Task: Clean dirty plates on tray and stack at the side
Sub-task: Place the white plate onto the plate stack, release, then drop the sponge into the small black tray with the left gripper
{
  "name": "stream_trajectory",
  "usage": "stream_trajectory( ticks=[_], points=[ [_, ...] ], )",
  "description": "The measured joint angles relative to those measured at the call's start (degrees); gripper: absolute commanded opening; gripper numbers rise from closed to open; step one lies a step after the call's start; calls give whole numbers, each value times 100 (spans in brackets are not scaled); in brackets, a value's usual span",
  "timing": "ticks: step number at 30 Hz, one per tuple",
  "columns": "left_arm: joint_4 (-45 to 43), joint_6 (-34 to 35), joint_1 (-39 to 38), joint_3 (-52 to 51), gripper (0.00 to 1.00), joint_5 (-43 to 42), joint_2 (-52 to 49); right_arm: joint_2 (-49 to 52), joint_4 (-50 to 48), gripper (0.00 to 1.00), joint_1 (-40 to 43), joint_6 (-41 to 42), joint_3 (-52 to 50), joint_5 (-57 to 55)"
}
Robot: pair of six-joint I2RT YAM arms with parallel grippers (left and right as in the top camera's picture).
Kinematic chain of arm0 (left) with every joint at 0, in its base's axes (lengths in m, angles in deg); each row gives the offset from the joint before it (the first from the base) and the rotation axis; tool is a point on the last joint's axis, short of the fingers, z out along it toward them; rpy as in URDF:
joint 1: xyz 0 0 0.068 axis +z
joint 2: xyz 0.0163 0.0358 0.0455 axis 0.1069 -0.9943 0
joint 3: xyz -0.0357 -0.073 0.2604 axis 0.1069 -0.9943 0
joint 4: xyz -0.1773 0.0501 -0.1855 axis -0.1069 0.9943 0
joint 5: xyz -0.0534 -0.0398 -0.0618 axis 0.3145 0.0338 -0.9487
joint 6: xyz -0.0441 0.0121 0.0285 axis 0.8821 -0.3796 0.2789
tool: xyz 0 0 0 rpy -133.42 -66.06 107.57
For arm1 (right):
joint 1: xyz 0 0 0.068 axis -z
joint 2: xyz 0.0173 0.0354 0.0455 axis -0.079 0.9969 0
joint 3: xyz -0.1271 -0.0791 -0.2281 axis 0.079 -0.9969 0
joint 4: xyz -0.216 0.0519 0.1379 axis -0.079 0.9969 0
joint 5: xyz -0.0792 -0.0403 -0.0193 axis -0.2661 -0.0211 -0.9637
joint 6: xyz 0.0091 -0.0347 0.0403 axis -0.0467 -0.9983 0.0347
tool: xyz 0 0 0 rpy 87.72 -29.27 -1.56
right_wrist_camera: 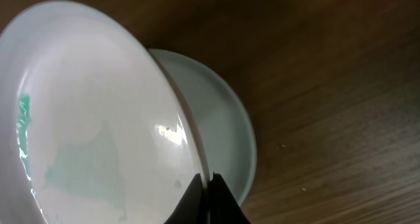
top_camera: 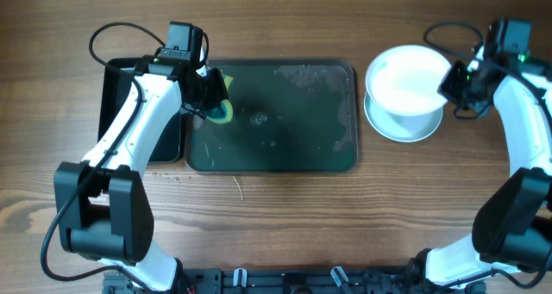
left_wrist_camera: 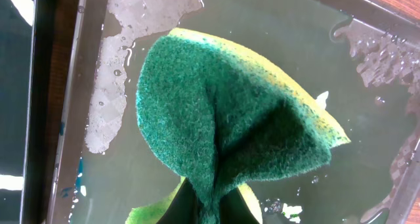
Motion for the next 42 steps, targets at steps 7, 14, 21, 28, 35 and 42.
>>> stream_trajectory(
  ticks=[7,14,21,28,35,42],
  points=[
    [0,0,0,0,4,4,0,2,-1123,21,94,4,-1167,-50],
    [267,-184,31,101,4,2,0,0,-697,57,20,-31,-1143,149],
    [1384,-835,459,925,4,273,166,-76,516,62,-28,-116,-24,435],
    [1447,-1814,1147,892,4,1043,385,-396,752,64,-439,-315,372,577],
    [118,-2273,1657,-46,6,1250,103,-396,695,66,-966,-466,372,597],
    [-389,-2426,1670,-470,100,1276,-354,-396,699,67,-1176,-511,372,599]
  ],
)
